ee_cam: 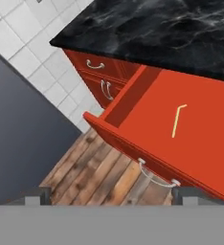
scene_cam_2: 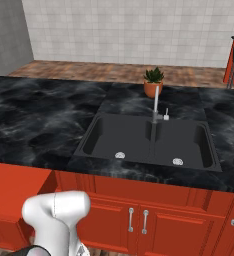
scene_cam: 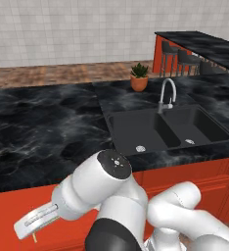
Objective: Take a straw from the drawer in front and place it inside the glass cup on the dining counter.
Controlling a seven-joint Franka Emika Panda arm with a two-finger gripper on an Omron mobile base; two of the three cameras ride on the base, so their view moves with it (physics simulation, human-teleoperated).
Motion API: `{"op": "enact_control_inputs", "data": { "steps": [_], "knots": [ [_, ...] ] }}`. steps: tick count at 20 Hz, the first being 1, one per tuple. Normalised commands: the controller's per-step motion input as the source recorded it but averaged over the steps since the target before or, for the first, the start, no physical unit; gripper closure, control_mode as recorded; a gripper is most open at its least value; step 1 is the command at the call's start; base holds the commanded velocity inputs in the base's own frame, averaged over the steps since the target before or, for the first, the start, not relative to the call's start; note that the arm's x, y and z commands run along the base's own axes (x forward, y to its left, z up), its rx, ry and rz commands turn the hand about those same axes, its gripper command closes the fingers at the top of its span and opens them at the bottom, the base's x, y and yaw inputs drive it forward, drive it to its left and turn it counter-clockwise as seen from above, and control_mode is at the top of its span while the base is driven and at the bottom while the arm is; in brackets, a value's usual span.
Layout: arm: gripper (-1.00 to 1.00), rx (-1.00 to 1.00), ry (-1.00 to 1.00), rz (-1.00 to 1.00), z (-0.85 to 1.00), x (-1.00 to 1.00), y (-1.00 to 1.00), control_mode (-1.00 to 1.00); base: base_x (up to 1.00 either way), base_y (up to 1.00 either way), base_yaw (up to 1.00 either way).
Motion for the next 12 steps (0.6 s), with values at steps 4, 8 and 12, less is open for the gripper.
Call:
{"op": "enact_control_inputs", "data": {
  "steps": [4, 8, 12],
  "knots": [
    [-1.0, -0.09, 0.2, -0.2, 0.43, 0.32, 0.0, -1.0, 0.0, 0.0, 0.0],
    [-1.0, -0.17, 0.11, -0.25, 0.21, 0.38, 0.0, -1.0, 0.0, 0.0, 0.0],
    [-1.0, -0.18, 0.03, -0.25, 0.01, 0.45, -0.02, -1.0, 0.0, 0.0, 0.0]
  ]
}}
